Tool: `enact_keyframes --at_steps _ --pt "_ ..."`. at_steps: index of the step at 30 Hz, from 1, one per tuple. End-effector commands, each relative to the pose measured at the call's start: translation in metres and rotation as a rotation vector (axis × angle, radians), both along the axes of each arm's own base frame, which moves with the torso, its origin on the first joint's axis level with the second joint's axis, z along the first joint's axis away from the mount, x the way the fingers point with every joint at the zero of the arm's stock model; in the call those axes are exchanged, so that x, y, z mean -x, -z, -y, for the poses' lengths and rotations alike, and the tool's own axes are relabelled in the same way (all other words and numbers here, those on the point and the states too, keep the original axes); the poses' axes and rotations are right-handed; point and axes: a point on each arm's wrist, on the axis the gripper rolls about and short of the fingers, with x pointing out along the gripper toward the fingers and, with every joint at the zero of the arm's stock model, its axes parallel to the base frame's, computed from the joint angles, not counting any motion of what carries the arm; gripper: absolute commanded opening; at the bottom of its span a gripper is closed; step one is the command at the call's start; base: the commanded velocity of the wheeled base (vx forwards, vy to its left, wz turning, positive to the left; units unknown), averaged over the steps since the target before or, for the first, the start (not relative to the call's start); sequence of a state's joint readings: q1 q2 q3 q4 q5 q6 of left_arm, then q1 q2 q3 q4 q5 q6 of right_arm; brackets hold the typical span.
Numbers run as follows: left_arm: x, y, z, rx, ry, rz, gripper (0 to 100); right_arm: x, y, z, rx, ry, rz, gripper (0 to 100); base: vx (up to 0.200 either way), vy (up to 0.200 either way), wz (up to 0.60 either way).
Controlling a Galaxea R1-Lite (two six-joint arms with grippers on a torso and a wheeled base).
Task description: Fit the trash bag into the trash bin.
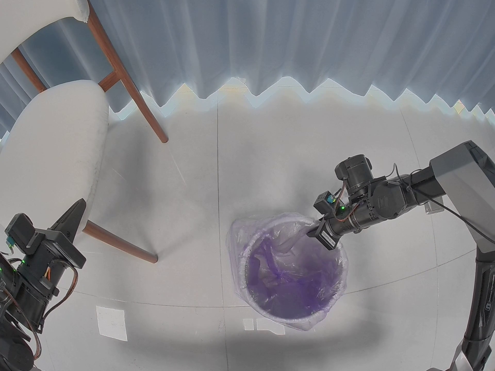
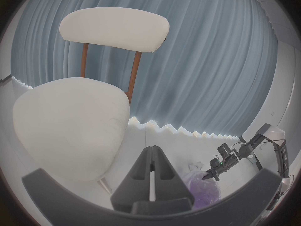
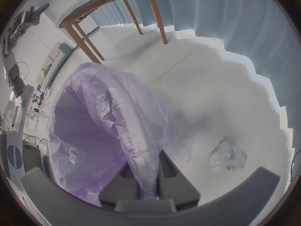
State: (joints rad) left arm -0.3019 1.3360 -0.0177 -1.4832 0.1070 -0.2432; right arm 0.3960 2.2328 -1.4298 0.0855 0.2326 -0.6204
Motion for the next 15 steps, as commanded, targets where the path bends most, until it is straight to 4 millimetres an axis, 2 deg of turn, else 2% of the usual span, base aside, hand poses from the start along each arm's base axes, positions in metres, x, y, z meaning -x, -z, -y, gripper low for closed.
enact_keyframes --at_steps 1,11,15 --pt "0.002 0.004 -0.001 -0.005 0.000 -0.017 0 -0.001 0.008 -0.002 0.004 0.002 -0.016 100 0.000 0.000 0.00" --pt "0.002 0.004 0.001 -0.005 0.011 -0.018 0 -0.004 -0.005 -0.010 -0.103 0.093 -0.001 100 0.000 0.000 0.00" --pt "0.003 0.005 0.005 -0.009 0.043 -0.022 0 0.002 -0.026 -0.007 -0.195 0.189 -0.022 100 0.000 0.000 0.00"
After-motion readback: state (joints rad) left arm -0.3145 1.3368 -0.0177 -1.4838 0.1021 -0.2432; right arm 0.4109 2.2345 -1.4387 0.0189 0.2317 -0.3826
